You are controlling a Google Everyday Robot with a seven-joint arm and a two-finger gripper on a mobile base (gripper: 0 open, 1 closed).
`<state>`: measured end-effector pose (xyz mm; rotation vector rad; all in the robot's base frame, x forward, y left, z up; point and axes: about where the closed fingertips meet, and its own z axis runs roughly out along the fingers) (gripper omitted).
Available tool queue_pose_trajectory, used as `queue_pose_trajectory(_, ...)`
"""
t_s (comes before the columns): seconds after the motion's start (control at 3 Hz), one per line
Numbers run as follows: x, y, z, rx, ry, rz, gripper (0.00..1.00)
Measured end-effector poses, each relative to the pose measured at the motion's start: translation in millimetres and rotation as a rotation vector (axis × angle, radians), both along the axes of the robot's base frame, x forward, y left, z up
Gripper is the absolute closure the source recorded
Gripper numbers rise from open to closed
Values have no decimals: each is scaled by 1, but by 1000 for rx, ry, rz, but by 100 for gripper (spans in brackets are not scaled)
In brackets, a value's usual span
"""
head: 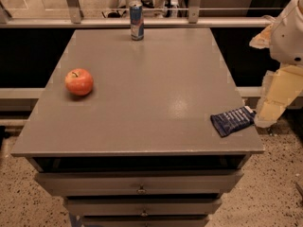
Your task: Move rxbar blueberry near apple
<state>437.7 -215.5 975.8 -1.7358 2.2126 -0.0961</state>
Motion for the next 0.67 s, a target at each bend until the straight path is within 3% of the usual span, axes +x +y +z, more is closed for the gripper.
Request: queue_pose_trajectory(0.67,2,-5,-44,53,45,132,0)
